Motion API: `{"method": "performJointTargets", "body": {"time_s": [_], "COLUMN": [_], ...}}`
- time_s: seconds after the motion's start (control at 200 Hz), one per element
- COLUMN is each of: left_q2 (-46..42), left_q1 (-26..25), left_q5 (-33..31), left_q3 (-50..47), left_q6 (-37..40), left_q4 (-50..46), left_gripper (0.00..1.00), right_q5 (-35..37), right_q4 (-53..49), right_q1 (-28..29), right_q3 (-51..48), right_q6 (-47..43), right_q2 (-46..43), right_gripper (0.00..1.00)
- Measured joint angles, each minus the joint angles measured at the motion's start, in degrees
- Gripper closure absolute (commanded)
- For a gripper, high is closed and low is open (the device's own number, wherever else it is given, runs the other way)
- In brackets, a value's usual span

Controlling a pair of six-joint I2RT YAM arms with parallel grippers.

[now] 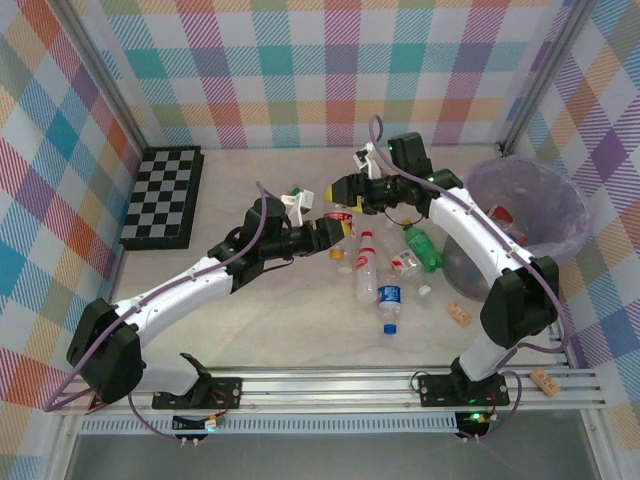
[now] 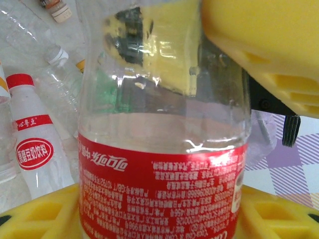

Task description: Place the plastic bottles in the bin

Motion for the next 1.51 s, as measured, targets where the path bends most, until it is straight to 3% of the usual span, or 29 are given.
{"method": "performJointTargets", "body": {"time_s": [0.065, 0.235, 0.41, 0.56, 0.725, 0.85, 0.94, 1.05, 1.2, 1.505], "left_q2": [-0.02, -2.38, -6.95, -7.78, -6.95, -6.78, -6.03, -3.48, 0.28, 7.80], "left_q1": [0.00, -0.02, 0.35, 0.83, 1.60, 1.68, 1.84, 2.23, 3.08, 6.10], "left_q5": [-0.15, -2.82, -7.43, -11.30, -15.98, -20.94, -23.52, -25.03, -25.51, -25.22], "left_q3": [0.02, 0.02, -0.68, -1.75, -2.14, -2.89, -3.32, -3.13, -1.09, 4.92], "left_q6": [0.72, 1.92, 1.88, 0.63, -1.68, -4.26, -5.86, -6.62, -6.12, -4.39], "left_q4": [0.07, -1.49, -3.91, -5.60, -9.60, -12.26, -12.35, -12.50, -14.99, -15.26], "left_gripper": [0.17, 0.00, 0.00, 0.00, 0.00, 0.00, 0.00, 0.00, 0.01, 0.04], "right_q5": [0.37, 3.56, 7.67, 10.95, 15.87, 19.04, 19.96, 20.17, 21.20, 24.35], "right_q4": [-0.87, -4.61, -9.20, -12.17, -16.22, -18.14, -19.02, -19.17, -19.21, -19.10], "right_q1": [0.00, -0.46, -3.32, -10.25, -22.03, -34.88, -43.78, -50.18, -53.90, -54.07], "right_q3": [0.57, 3.87, 8.41, 9.81, 12.68, 12.83, 13.40, 13.79, 13.79, 10.51], "right_q6": [-0.28, -2.32, -5.20, -6.86, -9.07, -9.40, -9.11, -8.79, -8.85, -10.51], "right_q2": [0.00, -0.07, -2.29, -8.61, -15.47, -20.28, -21.66, -21.40, -18.73, -11.65], "right_gripper": [0.49, 0.53, 0.58, 0.60, 0.62, 0.64, 0.67, 0.69, 0.70, 0.71]}}
